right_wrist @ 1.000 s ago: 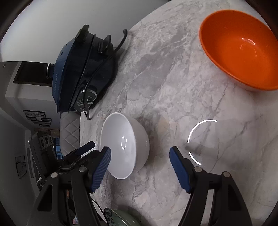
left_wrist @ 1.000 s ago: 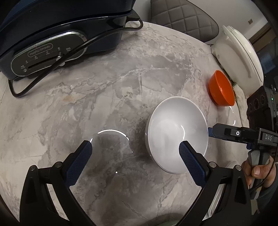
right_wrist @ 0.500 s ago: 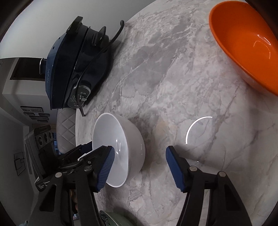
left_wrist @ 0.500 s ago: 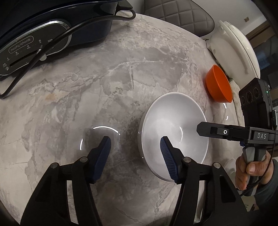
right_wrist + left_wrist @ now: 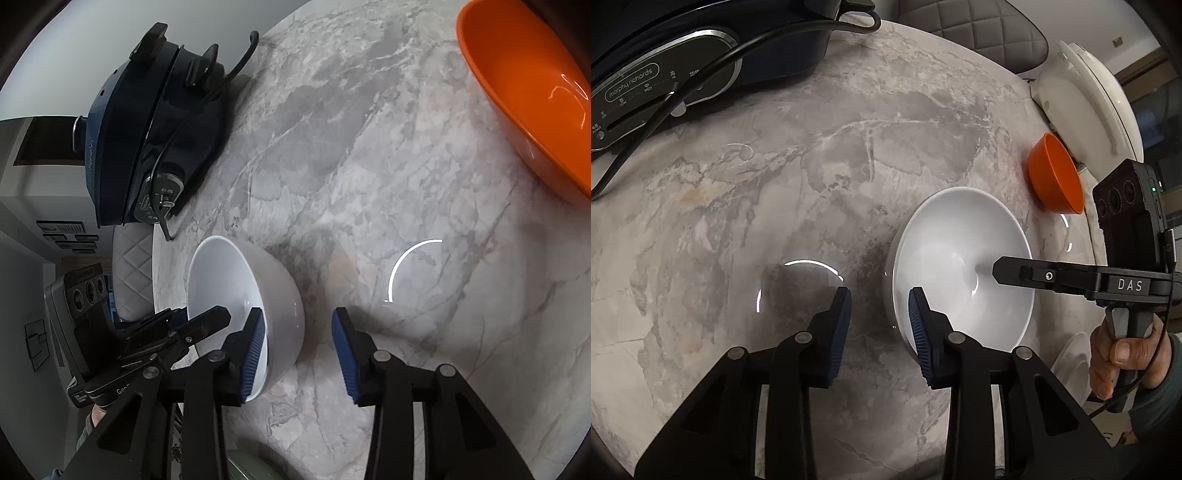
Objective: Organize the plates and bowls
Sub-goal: 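Close the left gripper on the white bowl rim while the right gripper closes on it, then carry the white bowl with both grippers and lower it into the patterned bowl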
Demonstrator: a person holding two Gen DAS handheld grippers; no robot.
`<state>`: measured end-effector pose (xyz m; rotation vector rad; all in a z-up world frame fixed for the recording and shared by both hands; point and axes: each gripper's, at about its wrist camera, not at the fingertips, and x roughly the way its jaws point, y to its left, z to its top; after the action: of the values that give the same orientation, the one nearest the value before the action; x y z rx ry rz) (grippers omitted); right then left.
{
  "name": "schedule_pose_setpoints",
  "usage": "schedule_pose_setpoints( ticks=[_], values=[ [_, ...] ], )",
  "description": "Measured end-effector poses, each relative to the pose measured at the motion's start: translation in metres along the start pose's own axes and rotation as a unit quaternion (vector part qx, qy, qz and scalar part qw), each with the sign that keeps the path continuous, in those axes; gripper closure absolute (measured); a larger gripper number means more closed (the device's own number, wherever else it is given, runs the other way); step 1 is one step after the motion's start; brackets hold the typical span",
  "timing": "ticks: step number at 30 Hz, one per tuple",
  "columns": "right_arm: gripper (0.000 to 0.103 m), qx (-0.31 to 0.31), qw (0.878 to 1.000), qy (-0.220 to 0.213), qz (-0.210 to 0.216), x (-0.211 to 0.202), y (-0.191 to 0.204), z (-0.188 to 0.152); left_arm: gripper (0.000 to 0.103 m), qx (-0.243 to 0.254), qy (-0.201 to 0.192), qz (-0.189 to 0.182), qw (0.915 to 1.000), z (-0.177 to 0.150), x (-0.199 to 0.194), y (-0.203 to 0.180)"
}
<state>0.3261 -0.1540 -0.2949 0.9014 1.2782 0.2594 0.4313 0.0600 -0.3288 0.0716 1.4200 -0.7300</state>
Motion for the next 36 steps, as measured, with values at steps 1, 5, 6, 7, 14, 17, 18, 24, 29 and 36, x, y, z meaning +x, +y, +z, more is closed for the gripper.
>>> schedule_pose_setpoints(
  ticks=[1, 5, 6, 7, 14, 17, 18, 24, 29, 36],
  values=[
    [0.07, -0.001, 1.0, 0.002, 0.0, 0.001, 0.0, 0.0, 0.077, -0.001, 0.0, -0.002, 1.0, -0.001, 0.0, 0.0],
    [0.076, -0.002, 1.0, 0.004, 0.003, 0.002, 0.002, 0.0, 0.087, 0.003, 0.005, -0.008, 1.0, 0.0, -0.001, -0.004],
    [0.078, -0.004, 1.0, 0.004, 0.004, 0.002, 0.003, 0.0, 0.088, 0.003, 0.007, -0.009, 0.9999, 0.001, 0.0, -0.005],
    [0.081, -0.007, 1.0, 0.004, 0.003, 0.002, 0.004, 0.001, 0.089, 0.003, 0.009, -0.011, 0.9999, 0.001, 0.0, -0.005],
    [0.083, -0.006, 1.0, 0.008, 0.0, 0.004, 0.009, 0.002, 0.089, -0.003, 0.014, -0.015, 0.9998, 0.002, 0.0, -0.005],
    [0.083, -0.005, 1.0, 0.009, 0.0, 0.005, 0.011, 0.001, 0.089, -0.006, 0.014, -0.014, 0.9998, 0.001, -0.002, -0.005],
    [0.083, -0.005, 1.0, 0.009, -0.001, 0.004, 0.011, 0.002, 0.089, -0.006, 0.014, -0.014, 0.9998, 0.001, -0.002, -0.006],
    [0.083, -0.005, 1.0, 0.007, 0.001, 0.002, 0.013, 0.002, 0.089, -0.008, 0.015, -0.012, 0.9998, 0.002, -0.008, -0.006],
    [0.083, -0.005, 1.0, 0.005, 0.002, 0.0, 0.015, 0.002, 0.089, -0.014, 0.012, -0.015, 0.9997, 0.001, -0.015, -0.007],
    [0.083, -0.011, 1.0, 0.002, 0.003, -0.005, 0.022, -0.003, 0.089, -0.015, 0.005, -0.014, 0.9998, -0.007, -0.027, -0.009]
  ],
)
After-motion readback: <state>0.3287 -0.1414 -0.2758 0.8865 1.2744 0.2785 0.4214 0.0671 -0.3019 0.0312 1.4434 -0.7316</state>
